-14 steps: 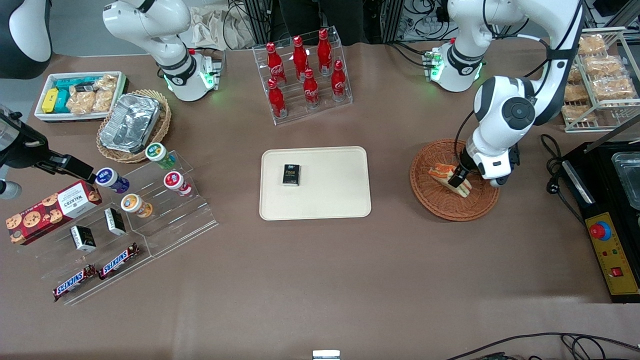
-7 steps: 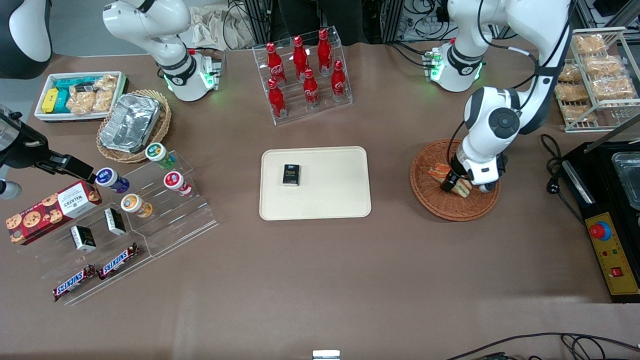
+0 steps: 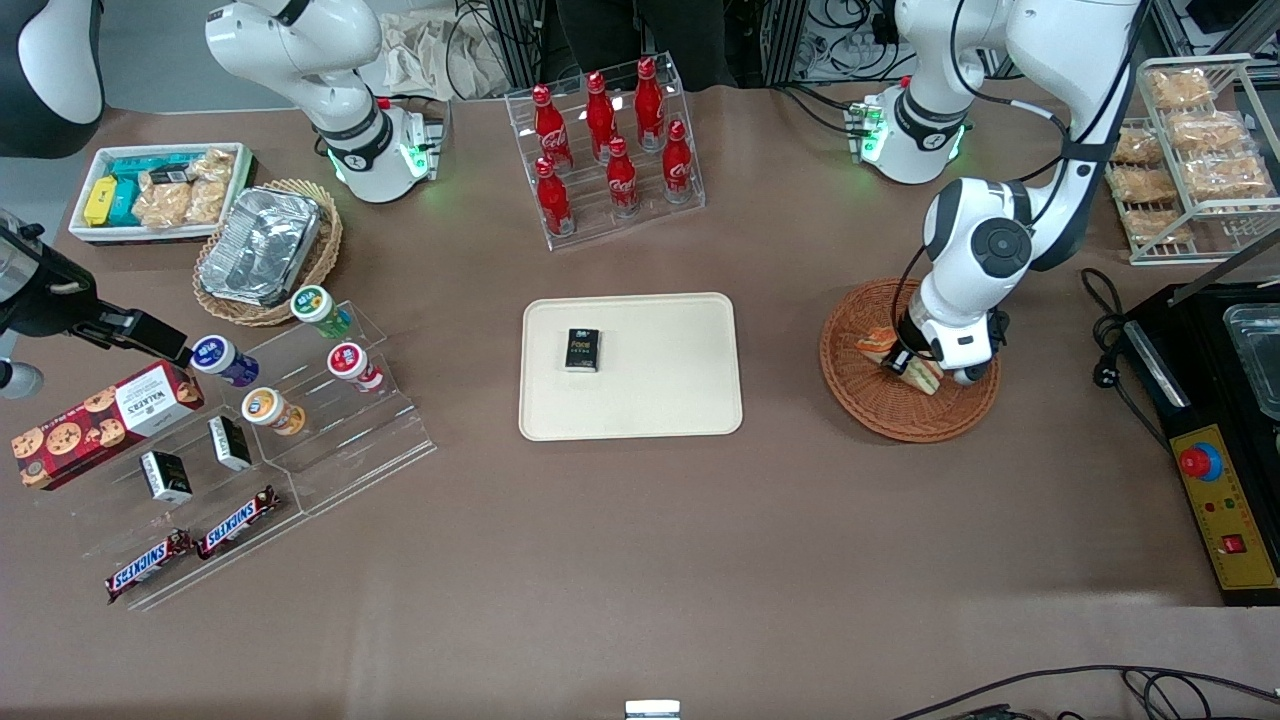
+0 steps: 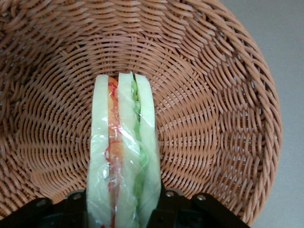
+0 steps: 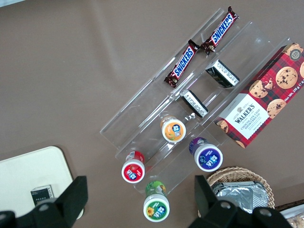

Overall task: Place sandwich from basket to tray
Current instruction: 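Lower the left gripper onto the sandwich and close it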

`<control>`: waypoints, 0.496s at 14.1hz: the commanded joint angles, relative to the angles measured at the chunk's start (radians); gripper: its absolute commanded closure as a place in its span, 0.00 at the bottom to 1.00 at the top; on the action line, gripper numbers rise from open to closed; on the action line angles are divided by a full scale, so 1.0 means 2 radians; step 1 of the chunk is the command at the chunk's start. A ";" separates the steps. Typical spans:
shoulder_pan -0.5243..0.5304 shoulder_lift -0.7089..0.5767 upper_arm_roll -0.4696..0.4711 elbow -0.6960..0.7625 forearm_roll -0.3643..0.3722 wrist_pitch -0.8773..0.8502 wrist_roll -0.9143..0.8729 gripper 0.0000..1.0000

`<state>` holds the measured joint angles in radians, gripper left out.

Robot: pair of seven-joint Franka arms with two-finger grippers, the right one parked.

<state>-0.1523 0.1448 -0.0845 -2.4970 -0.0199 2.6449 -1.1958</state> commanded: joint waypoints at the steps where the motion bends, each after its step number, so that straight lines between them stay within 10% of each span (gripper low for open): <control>1: -0.001 -0.028 0.002 -0.007 0.011 0.004 -0.007 1.00; 7: -0.005 -0.124 -0.003 0.074 0.014 -0.201 0.028 1.00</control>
<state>-0.1545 -0.0295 -0.0877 -2.4080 -0.0021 2.3689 -1.1632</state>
